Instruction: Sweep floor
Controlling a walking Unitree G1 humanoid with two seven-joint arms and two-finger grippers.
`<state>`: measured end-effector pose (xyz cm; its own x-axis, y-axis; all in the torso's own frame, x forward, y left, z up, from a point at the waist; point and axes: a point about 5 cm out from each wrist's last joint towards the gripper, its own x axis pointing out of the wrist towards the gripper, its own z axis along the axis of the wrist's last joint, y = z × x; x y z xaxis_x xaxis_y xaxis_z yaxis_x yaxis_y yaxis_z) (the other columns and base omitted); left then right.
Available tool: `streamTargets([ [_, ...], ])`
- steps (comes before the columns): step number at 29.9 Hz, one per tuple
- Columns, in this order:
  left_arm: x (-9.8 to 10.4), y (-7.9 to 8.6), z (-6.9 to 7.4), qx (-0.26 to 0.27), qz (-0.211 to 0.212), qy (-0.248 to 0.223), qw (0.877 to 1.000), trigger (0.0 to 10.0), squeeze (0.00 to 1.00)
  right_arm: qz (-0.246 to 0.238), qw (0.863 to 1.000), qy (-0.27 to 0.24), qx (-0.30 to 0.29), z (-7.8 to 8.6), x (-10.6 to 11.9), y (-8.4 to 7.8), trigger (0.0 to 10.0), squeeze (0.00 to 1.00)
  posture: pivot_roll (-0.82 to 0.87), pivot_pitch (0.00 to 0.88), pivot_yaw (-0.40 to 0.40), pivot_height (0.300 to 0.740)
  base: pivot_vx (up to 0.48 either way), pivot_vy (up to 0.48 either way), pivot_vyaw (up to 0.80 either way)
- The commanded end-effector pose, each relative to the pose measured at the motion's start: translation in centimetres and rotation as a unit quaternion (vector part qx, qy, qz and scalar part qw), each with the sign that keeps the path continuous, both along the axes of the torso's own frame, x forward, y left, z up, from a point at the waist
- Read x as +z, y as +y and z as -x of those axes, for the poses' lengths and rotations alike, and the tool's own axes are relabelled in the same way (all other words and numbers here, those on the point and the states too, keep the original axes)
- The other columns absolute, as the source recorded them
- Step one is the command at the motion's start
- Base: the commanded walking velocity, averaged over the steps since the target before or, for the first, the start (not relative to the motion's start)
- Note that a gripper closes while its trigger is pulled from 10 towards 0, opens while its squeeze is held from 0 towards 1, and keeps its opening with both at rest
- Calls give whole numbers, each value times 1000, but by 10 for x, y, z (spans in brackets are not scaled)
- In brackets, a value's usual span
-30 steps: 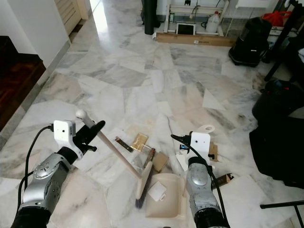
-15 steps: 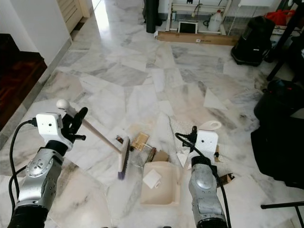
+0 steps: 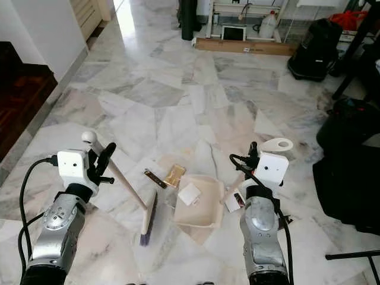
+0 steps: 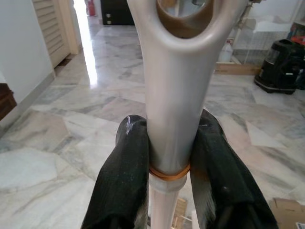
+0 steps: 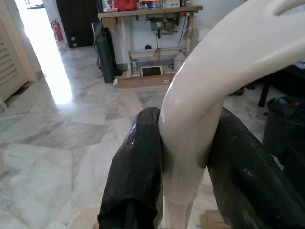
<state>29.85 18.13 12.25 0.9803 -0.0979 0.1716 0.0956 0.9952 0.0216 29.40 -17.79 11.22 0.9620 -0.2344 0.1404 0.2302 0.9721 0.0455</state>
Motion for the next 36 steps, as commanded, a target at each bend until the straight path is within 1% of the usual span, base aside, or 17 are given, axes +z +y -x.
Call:
streamTargets([
  [1,13,-2,-2,-3,-14,-36,999,10000,0,-11,1000,-19,-3,2,7,-1,10000,0,13,95,-3,740,0,0,0],
  [10,12,2,-2,4,-21,-35,999,10000,0,-14,1000,-18,-1,4,7,2,10000,0,17,83,5,740,0,0,792],
  [23,12,1,-2,0,-24,-35,999,10000,0,-18,1000,-12,2,7,5,4,10000,0,16,72,10,740,0,0,747],
  [36,11,2,-3,9,-24,-32,999,10000,0,-16,1000,-10,7,5,6,3,10000,0,23,94,-2,740,0,0,739],
])
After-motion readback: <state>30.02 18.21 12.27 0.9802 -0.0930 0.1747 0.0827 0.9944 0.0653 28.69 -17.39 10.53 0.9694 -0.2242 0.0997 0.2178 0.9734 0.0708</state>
